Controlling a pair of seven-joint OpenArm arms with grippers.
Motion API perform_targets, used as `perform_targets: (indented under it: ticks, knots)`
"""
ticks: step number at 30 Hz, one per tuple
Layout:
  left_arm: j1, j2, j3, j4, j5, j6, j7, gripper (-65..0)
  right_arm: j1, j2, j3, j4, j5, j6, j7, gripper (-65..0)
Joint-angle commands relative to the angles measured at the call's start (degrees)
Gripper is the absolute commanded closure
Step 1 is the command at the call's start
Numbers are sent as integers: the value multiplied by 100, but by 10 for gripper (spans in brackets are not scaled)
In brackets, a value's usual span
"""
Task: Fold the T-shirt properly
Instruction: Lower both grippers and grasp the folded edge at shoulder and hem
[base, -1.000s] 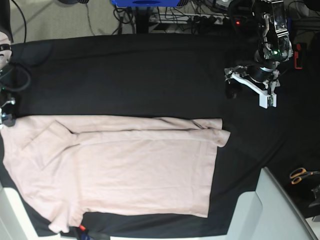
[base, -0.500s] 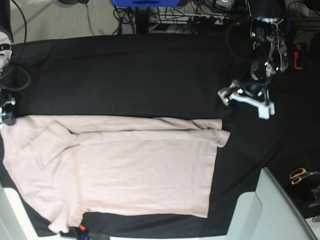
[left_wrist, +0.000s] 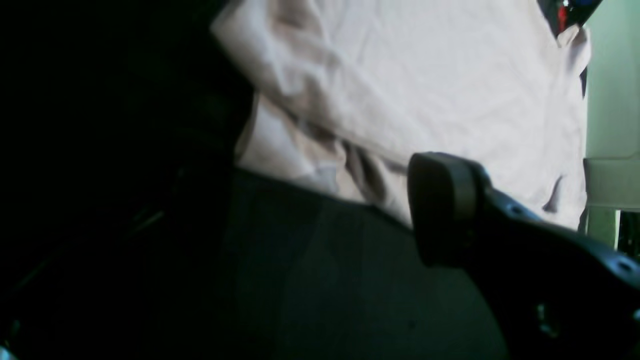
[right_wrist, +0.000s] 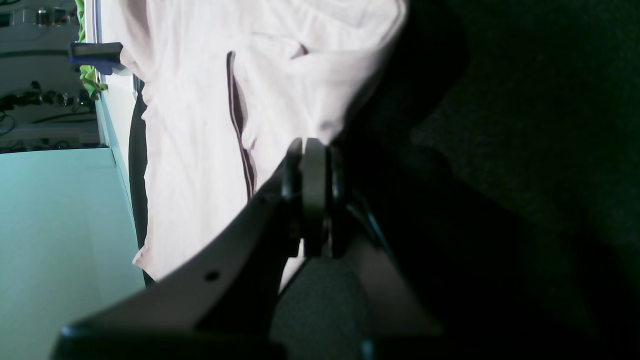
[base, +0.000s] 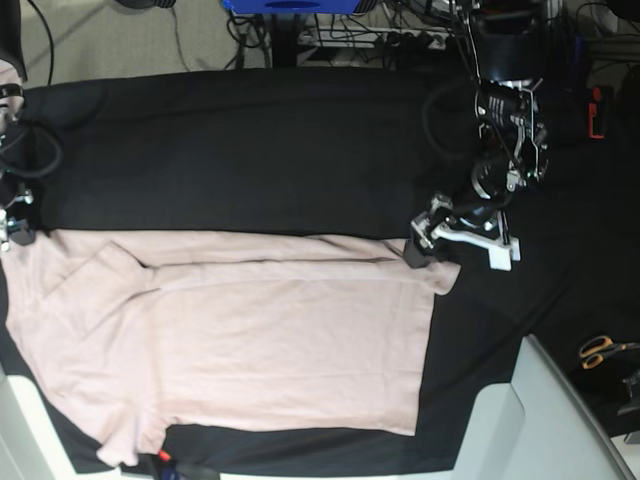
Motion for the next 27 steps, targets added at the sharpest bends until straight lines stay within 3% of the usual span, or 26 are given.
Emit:
perform_targets:
  ticks: [1, 11, 18, 24, 27]
  knots:
    - [-90, -9, 8, -28, 4, 25, 32, -518, 102, 155, -11, 66, 78, 99, 35, -6]
    - [-319, -26, -19, -353, 4, 34, 14, -517, 102, 164, -20, 66, 78, 99, 35, -6]
    - [-240, -53, 16, -626, 13, 34, -522, -504, 120, 164, -20, 66, 78, 99, 35, -6]
    - [-354, -53, -28, -986, 13, 34, -540, -276, 120, 164, -20, 75, 78, 99, 35, -6]
    - [-372, -44, -10, -995, 13, 34, -540, -204, 120, 164, -20, 75, 78, 99, 35, -6]
